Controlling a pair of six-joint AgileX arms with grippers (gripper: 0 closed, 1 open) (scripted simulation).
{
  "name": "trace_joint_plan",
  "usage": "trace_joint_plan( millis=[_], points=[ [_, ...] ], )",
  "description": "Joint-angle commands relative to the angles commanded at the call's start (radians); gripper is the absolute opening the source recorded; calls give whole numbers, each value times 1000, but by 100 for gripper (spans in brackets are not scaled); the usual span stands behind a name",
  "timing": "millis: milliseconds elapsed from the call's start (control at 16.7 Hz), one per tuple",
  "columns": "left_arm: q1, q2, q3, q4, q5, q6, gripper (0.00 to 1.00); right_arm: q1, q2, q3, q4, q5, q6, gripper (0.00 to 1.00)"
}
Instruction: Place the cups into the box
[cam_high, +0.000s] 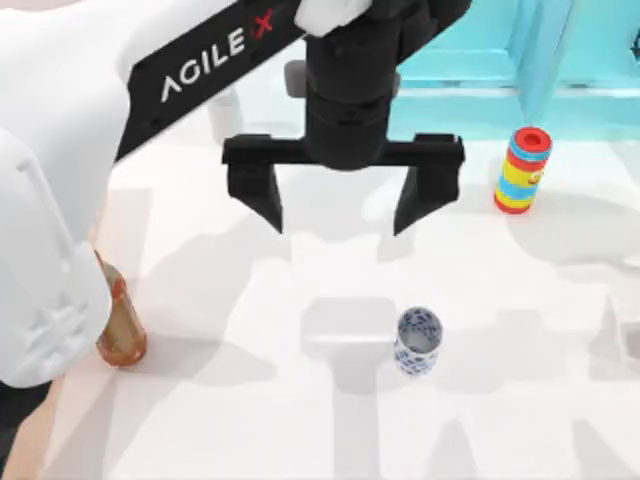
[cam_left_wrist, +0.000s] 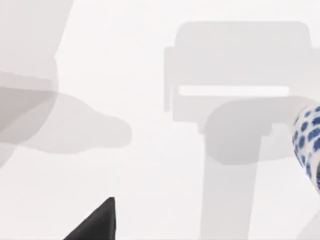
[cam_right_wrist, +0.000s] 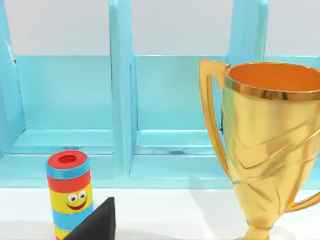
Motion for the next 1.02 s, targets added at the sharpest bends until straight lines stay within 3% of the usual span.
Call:
trace_joint_plan(
  millis=[300,720,1020],
  points=[
    [-196,154,171,18,7,-196,100,0,0,0,0,0,0,100],
    [-200,155,158,35,7,-201,100,0,0,0,0,0,0,100],
    [-199,142,-61,240,7,-199,100,0,0,0,0,0,0,100]
  ],
)
